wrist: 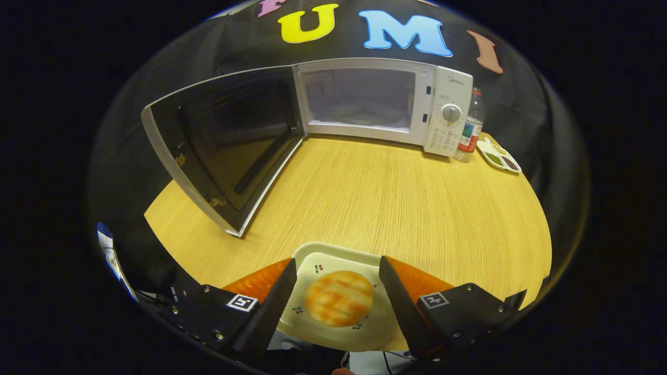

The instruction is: Open the microwave, put the food inside, and close the microwave door.

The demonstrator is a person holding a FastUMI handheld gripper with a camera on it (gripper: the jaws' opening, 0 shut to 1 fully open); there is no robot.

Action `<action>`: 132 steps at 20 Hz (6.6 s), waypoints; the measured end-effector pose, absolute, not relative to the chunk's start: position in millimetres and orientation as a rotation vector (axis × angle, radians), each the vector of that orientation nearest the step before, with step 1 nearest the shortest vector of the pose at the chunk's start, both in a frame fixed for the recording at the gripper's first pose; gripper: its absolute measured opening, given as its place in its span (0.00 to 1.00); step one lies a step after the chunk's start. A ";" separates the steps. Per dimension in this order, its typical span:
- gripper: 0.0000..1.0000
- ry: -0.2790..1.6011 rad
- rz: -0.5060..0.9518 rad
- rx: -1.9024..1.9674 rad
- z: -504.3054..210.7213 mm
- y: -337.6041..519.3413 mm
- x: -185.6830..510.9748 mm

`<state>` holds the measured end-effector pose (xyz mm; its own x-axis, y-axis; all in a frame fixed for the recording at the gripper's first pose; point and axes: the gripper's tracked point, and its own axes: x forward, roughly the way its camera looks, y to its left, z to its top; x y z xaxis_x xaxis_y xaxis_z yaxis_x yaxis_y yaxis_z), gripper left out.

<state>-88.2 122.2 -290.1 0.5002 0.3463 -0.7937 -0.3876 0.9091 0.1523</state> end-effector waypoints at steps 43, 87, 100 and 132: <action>0.78 0.546 0.391 0.433 -253.6 209.0 229.4; 0.99 0.170 0.762 0.210 -24.2 326.1 -51.2; 0.04 0.437 0.913 0.086 -120.2 371.6 -100.6; 0.01 0.550 0.530 0.129 -188.0 184.8 58.2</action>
<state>58.2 184.8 -188.0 0.7224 0.5123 -0.4644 -0.4445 0.8585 0.2556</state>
